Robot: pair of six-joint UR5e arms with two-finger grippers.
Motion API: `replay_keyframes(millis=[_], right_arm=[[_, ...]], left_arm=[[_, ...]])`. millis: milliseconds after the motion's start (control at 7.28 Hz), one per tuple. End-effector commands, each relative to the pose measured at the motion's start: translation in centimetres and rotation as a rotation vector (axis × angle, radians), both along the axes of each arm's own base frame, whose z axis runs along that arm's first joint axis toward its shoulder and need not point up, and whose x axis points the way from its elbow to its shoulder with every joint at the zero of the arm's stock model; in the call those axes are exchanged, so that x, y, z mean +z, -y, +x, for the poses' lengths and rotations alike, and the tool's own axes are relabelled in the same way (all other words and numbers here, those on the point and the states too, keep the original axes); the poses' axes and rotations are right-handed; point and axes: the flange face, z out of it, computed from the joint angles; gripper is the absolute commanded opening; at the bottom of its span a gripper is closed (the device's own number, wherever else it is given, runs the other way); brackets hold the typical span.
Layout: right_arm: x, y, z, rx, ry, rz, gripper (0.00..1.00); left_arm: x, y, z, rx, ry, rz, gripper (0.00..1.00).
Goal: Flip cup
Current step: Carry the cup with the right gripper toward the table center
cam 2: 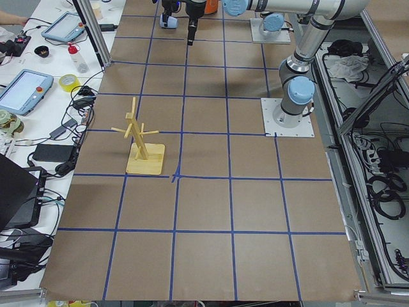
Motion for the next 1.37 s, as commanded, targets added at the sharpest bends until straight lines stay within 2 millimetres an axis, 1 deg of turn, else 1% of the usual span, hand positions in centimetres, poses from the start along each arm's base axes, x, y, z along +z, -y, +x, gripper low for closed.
replay_keyframes(millis=[0,137,275,412,550,687,824,962,1099,1237], right_arm=[[4.4,1.1,0.8,0.191,-0.04,-0.087,0.3],[6.6,1.0,4.1,0.287,-0.051,-0.123,0.3],[7.0,0.6,10.4,0.446,-0.064,-0.144,0.28],[7.9,-0.3,17.5,0.575,-0.07,-0.174,0.28],[8.0,-1.7,24.2,0.8,-0.093,-0.194,0.28],[7.3,-2.4,28.8,1.015,-0.128,-0.237,0.28],[6.7,-3.9,33.9,1.197,-0.148,-0.247,0.29],[5.8,-4.8,37.1,1.361,-0.171,-0.254,0.29],[5.4,-5.4,39.6,1.533,-0.202,-0.271,0.3],[3.7,-6.2,41.8,1.592,-0.164,-0.274,0.29]], left_arm=[[0.0,0.0,0.0,0.0,0.001,0.0,1.0],[0.0,0.0,0.0,0.001,-0.001,0.0,1.0],[0.0,0.0,0.1,0.0,0.001,0.001,1.0],[0.1,0.0,0.1,-0.004,0.005,-0.002,1.0],[0.1,0.0,0.1,-0.005,0.007,-0.002,1.0],[0.1,0.0,0.1,-0.005,0.007,-0.002,1.0],[0.1,0.0,0.2,-0.004,0.007,-0.002,1.0],[0.1,0.0,0.2,-0.006,0.009,-0.002,1.0],[0.0,0.0,0.2,-0.007,0.009,-0.001,1.0],[0.0,0.0,0.2,-0.007,0.009,-0.001,1.0]])
